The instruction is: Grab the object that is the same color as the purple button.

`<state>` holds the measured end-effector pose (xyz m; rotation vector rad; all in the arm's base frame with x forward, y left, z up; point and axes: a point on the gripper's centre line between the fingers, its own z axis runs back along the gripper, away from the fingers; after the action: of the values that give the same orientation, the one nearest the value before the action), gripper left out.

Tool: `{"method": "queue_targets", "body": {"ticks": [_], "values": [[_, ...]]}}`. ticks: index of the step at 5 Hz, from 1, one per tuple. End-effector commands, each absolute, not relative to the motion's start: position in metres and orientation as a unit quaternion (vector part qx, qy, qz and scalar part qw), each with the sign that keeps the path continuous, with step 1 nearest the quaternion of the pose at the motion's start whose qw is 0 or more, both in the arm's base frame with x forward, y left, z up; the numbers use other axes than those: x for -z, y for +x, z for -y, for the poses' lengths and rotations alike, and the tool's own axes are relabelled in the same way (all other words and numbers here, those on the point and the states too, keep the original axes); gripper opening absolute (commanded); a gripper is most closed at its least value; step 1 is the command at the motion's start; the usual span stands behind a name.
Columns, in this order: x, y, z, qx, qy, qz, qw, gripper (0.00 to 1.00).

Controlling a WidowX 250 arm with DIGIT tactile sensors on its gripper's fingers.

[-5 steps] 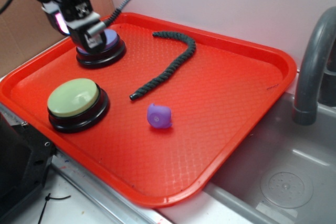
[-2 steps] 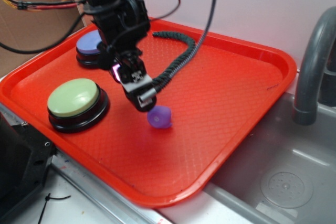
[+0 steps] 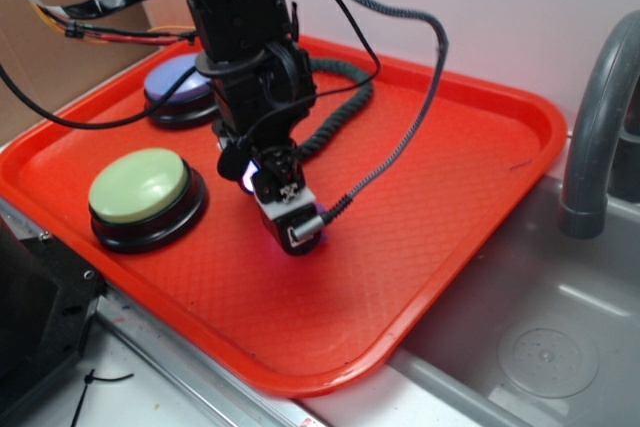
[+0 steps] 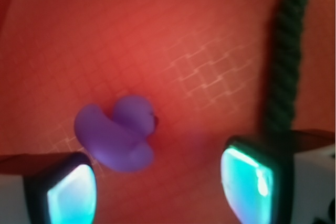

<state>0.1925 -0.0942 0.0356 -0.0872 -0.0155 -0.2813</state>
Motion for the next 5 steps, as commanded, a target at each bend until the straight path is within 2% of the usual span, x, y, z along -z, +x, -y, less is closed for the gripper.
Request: {"method": "queue_targets", "body": {"ticks": [1, 3, 4, 5], "values": [[-0.0362, 0.2018, 0.1079, 0.134, -0.026, 0.029, 0.99, 1.0], [-0.0295, 0.2085, 0.1117, 0.135, -0.022, 0.023, 0.99, 0.99], [-0.0293, 0.2094, 0.1111, 0.139, -0.031, 0.024, 0.99, 0.49], [-0.0294, 0.2088, 0.1127, 0.131, -0.021, 0.024, 0.991, 0.25]]}}
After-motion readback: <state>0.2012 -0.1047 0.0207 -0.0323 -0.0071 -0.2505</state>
